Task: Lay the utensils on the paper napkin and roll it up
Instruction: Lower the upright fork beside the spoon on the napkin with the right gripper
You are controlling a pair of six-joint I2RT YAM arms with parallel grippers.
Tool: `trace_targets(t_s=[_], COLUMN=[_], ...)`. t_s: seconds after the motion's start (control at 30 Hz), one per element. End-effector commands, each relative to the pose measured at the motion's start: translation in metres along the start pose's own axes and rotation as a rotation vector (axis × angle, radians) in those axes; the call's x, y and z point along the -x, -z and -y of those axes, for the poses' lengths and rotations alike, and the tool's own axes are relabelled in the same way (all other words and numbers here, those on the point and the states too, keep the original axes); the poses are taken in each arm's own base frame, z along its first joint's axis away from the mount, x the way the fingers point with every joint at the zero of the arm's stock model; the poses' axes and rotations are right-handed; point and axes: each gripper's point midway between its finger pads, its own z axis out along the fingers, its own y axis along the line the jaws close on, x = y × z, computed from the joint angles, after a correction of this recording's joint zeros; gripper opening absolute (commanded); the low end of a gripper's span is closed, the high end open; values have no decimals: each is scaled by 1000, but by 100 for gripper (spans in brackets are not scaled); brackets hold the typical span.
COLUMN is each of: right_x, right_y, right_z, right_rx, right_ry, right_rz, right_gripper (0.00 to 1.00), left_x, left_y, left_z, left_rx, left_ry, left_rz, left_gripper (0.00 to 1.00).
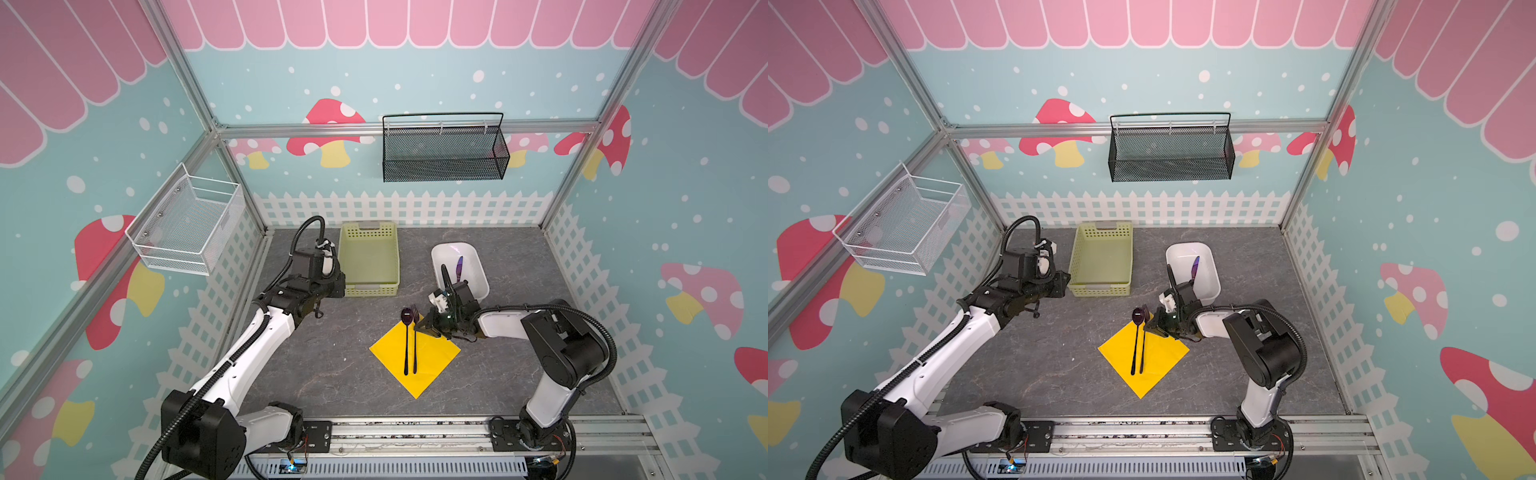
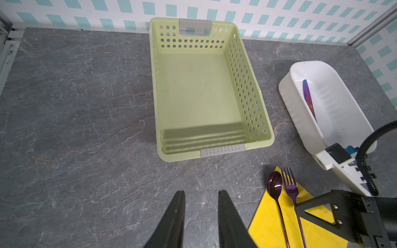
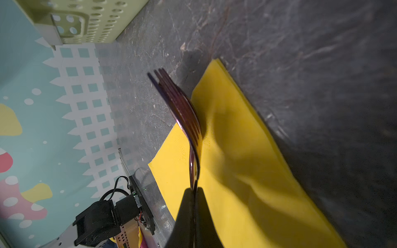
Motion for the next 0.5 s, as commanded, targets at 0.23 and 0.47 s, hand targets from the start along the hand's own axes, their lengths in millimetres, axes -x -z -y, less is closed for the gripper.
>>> trace_targets(t_s=[0.23,0.47], right_x=[0,1], right_y=[3,4], right_z=[14,4], right_rx=[-87,-59], right_ry=[-15,-5], right_rz=[14,7], right_gripper=[0,0], left_x=[7,8], left_y=[0,0], left_z=[0,0], left_rx=[0,-2], left_ry=[0,0], left_rz=[10,11], left_gripper=[29,29])
